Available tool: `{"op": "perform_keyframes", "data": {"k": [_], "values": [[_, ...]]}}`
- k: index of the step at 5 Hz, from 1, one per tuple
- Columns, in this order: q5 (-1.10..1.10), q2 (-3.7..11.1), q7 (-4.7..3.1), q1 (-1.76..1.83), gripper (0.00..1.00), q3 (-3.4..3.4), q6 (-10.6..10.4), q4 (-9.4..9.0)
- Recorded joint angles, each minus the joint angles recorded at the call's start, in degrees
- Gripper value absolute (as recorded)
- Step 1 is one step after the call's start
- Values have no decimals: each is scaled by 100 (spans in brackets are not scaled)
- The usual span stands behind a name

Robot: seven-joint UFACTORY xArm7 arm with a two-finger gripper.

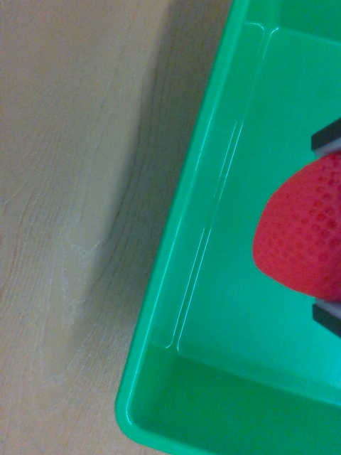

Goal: Pick fruit

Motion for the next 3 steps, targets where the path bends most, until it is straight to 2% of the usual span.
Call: {"op": "perform_keyframes", "data": {"k": [1,2,3], "values": [[0,0,0,0,100,0,0,0],[-3,-55,4,0,100,-1,131,76],[-3,-55,4,0,100,-1,131,76]]}}
